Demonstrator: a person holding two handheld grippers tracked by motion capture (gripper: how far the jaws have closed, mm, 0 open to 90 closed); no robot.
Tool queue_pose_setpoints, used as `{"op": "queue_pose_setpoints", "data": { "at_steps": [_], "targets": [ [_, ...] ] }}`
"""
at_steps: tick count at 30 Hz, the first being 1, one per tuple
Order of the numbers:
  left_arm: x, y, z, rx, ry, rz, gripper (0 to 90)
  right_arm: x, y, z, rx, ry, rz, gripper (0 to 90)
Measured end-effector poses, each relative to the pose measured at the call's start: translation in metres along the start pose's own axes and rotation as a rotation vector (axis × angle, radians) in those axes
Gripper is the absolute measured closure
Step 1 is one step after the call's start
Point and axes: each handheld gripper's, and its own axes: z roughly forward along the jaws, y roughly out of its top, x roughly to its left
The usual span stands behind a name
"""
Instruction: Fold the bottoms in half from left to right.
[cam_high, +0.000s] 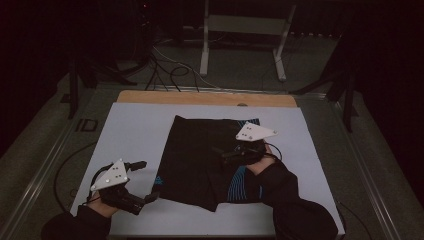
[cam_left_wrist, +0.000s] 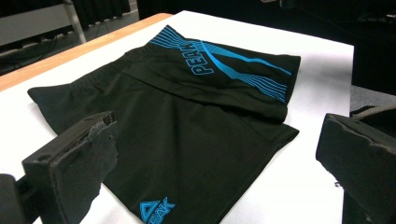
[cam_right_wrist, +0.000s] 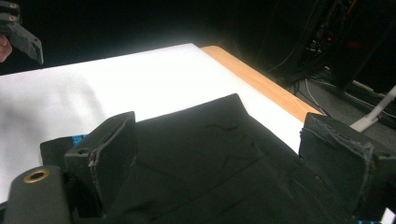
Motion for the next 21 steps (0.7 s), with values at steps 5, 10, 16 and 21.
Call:
{"op": "queue_pose_setpoints", "data": {
  "at_steps": [5, 10, 16, 21],
  "targets": [
    [0.000, -0.002, 0.002, 0.002, 0.003, -0.002, 0.1, 0.000, 0.003, 0.009, 0.005, 0.006, 0.000, 11.3],
    [0.000, -0.004, 0.003, 0.006, 0.009, -0.010, 0.1, 0.000, 0.009, 0.022, 0.016, 0.011, 0.001, 11.3],
    [0.002, -0.007, 0.005, 0.016, 0.036, -0.019, 0.1, -0.001, 0.012, 0.036, 0.020, 0.015, 0.008, 11.3],
    [0.003, -0.009, 0.006, 0.027, 0.050, -0.021, 0.1, 0.000, 0.012, 0.047, 0.037, 0.018, 0.000, 11.3]
  ]
}}
